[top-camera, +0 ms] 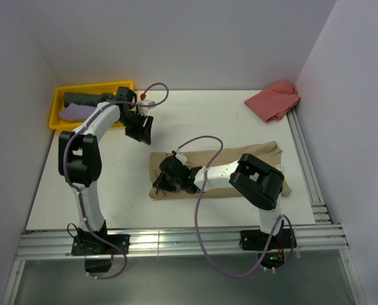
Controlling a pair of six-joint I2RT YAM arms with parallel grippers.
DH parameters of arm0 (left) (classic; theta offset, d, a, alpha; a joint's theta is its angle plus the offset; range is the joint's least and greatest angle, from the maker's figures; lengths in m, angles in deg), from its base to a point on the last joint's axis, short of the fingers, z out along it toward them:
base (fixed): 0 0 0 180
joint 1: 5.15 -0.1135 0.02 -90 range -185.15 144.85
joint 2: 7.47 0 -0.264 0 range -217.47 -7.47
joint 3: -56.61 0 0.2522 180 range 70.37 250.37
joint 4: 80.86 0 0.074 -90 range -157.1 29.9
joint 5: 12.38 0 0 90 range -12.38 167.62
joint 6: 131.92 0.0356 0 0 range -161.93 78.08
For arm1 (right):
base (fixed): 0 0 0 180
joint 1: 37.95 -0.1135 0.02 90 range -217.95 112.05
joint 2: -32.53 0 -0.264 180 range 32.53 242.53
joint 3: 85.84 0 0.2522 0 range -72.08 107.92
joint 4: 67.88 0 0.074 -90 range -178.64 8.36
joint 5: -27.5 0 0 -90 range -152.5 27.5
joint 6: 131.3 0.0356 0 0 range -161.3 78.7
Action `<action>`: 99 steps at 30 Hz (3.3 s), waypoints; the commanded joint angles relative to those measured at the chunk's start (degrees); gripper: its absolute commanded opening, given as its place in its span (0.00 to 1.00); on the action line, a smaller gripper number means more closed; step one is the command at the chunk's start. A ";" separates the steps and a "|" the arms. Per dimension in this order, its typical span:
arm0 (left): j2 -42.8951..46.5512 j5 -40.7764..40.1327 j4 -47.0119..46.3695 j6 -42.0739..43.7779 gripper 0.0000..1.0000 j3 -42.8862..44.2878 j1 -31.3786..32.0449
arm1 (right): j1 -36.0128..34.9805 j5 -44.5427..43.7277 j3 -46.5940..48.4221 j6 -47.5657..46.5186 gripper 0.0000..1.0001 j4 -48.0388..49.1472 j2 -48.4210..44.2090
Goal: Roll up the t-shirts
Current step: Roll the tshirt
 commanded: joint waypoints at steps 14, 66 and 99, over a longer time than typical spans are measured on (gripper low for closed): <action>9.72 13.47 -4.30 6.22 0.65 -20.99 -0.80 | 2.86 6.62 -7.96 7.21 0.07 16.28 -1.76; 7.17 1.34 -9.22 -6.35 0.00 -17.39 5.79 | -4.52 -23.95 32.28 -1.58 0.52 -43.30 9.39; 7.34 1.17 -8.70 -6.00 0.00 -17.31 6.67 | -6.19 -29.94 56.20 -5.01 0.50 -59.04 26.54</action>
